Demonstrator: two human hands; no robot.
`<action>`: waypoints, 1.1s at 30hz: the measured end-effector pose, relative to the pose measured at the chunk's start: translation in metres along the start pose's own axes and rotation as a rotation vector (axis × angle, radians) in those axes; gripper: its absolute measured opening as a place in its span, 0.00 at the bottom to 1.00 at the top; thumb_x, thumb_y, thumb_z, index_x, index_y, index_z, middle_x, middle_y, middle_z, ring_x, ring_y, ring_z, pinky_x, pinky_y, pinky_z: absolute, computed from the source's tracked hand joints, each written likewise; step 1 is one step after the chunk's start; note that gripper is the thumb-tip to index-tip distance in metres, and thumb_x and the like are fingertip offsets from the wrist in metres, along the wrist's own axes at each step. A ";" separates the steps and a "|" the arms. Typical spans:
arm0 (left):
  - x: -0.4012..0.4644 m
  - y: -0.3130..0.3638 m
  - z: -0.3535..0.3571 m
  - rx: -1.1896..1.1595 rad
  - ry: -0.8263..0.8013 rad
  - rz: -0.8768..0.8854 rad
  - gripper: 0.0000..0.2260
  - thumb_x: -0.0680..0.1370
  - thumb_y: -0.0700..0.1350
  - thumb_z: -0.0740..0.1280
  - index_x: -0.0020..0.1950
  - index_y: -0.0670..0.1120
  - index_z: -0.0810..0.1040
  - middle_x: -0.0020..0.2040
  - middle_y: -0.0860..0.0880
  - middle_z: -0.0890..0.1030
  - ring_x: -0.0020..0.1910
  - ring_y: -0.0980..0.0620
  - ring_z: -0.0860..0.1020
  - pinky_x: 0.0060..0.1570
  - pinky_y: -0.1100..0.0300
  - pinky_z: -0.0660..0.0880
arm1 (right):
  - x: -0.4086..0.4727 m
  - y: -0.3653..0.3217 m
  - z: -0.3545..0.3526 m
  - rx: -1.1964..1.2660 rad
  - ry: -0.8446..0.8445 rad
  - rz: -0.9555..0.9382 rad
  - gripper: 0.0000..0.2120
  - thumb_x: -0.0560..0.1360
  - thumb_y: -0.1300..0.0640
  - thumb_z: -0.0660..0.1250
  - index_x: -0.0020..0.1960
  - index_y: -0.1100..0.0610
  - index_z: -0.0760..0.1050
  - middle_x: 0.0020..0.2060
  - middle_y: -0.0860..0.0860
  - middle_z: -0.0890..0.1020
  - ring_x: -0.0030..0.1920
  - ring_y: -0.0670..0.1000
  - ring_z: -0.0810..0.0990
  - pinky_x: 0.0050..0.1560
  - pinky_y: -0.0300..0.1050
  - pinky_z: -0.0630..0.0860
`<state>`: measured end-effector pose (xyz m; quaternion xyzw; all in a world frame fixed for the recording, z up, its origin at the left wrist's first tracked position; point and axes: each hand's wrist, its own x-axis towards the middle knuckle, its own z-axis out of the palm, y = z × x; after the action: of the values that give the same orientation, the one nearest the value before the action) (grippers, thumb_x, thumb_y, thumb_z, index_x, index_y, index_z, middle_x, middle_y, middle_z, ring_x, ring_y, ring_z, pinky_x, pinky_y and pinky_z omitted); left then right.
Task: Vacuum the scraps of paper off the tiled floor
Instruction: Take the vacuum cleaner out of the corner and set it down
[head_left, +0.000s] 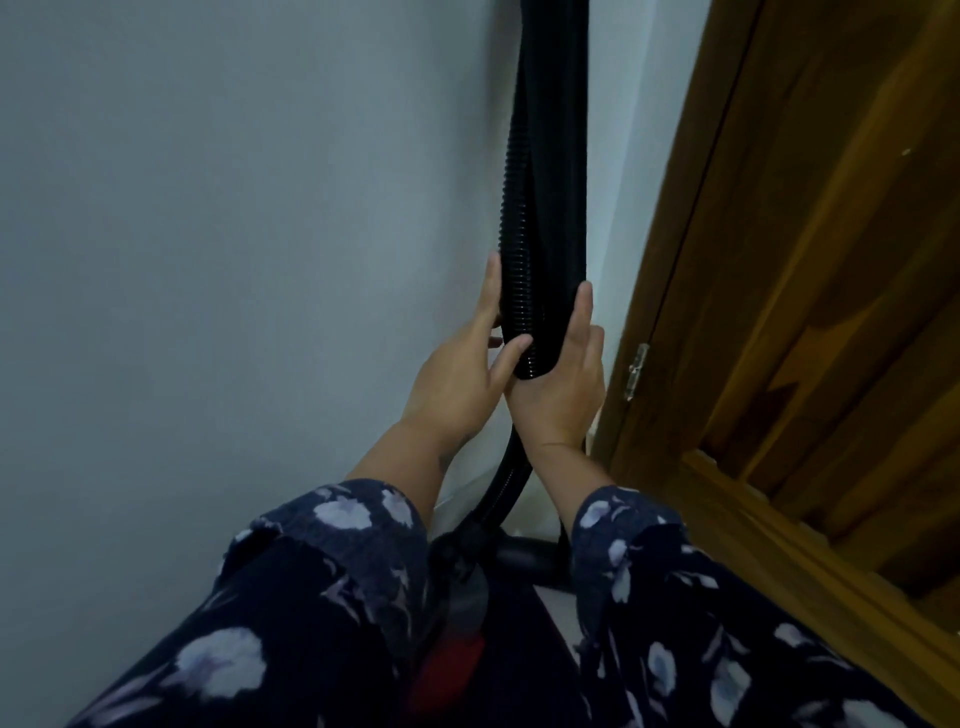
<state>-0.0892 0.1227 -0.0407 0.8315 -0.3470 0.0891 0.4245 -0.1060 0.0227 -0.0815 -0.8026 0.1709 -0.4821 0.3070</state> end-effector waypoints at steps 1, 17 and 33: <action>-0.007 -0.003 -0.003 0.026 0.011 -0.002 0.35 0.83 0.55 0.59 0.76 0.65 0.33 0.71 0.50 0.75 0.63 0.52 0.78 0.61 0.49 0.77 | -0.002 -0.001 0.000 -0.005 -0.015 -0.042 0.41 0.69 0.49 0.72 0.72 0.45 0.50 0.49 0.57 0.76 0.42 0.56 0.79 0.38 0.49 0.78; -0.217 -0.125 -0.023 0.332 -0.273 -0.650 0.33 0.82 0.55 0.60 0.81 0.57 0.44 0.69 0.42 0.70 0.66 0.42 0.71 0.66 0.48 0.71 | -0.059 -0.044 0.007 0.054 -0.239 -0.460 0.56 0.63 0.53 0.69 0.73 0.37 0.30 0.45 0.60 0.78 0.37 0.57 0.77 0.33 0.45 0.75; -0.249 -0.148 -0.001 0.491 -0.221 -0.320 0.25 0.81 0.55 0.51 0.79 0.57 0.60 0.53 0.43 0.77 0.46 0.43 0.78 0.43 0.51 0.78 | -0.112 -0.053 0.026 0.130 -0.383 -0.753 0.50 0.68 0.48 0.68 0.74 0.35 0.35 0.38 0.58 0.78 0.31 0.57 0.75 0.28 0.46 0.74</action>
<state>-0.1777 0.3072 -0.2460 0.9579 -0.2241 0.0112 0.1793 -0.1376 0.1349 -0.1306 -0.8631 -0.2251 -0.4124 0.1855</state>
